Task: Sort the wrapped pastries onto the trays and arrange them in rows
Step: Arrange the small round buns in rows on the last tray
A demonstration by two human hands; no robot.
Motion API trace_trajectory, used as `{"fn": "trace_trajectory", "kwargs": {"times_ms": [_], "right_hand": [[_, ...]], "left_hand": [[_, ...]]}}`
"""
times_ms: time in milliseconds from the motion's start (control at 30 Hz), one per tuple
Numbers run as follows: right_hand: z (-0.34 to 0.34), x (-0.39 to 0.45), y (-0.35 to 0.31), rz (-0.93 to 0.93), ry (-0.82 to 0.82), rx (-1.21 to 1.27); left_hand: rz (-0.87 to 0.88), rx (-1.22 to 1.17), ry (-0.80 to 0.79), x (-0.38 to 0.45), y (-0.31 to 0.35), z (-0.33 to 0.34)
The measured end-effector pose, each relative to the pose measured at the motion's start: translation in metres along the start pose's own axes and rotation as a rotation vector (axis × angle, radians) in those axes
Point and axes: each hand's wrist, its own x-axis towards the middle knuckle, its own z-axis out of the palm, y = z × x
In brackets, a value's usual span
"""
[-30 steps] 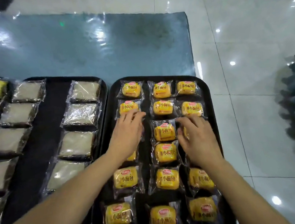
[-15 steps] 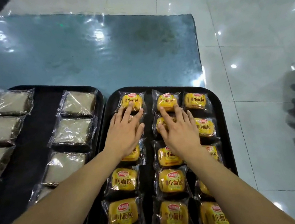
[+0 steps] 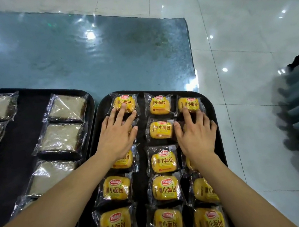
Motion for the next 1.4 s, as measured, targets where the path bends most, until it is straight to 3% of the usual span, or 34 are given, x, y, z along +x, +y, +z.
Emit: {"fn": "trace_trajectory", "kwargs": {"times_ms": [200,300,467,633,1067,1200,1267,1400], "right_hand": [[-0.001,0.007,0.001,-0.015,-0.066,0.020],[-0.009,-0.001,-0.006,-0.021,-0.006,0.037],[0.002,-0.063,-0.045,-0.298,0.020,0.086],[0.025,-0.087,-0.055,-0.213,0.022,0.041],[0.017,-0.079,-0.047,-0.268,0.010,0.046],[0.003,-0.081,-0.008,-0.047,0.094,0.115],[0.003,-0.087,0.009,0.029,0.031,0.075],[0.013,-0.088,0.021,-0.008,-0.068,0.042]], "left_hand": [[0.013,0.012,0.002,0.002,-0.002,0.000],[0.016,0.000,0.068,-0.012,-0.001,-0.004],[0.022,-0.042,0.095,-0.079,0.001,0.003],[0.007,-0.035,0.007,-0.103,-0.005,0.019],[-0.023,-0.001,-0.013,-0.080,0.001,0.009],[-0.025,0.004,-0.027,-0.081,0.001,0.005],[-0.026,-0.014,-0.022,-0.081,0.002,0.004],[-0.027,-0.004,-0.037,-0.080,0.002,0.005]]}}
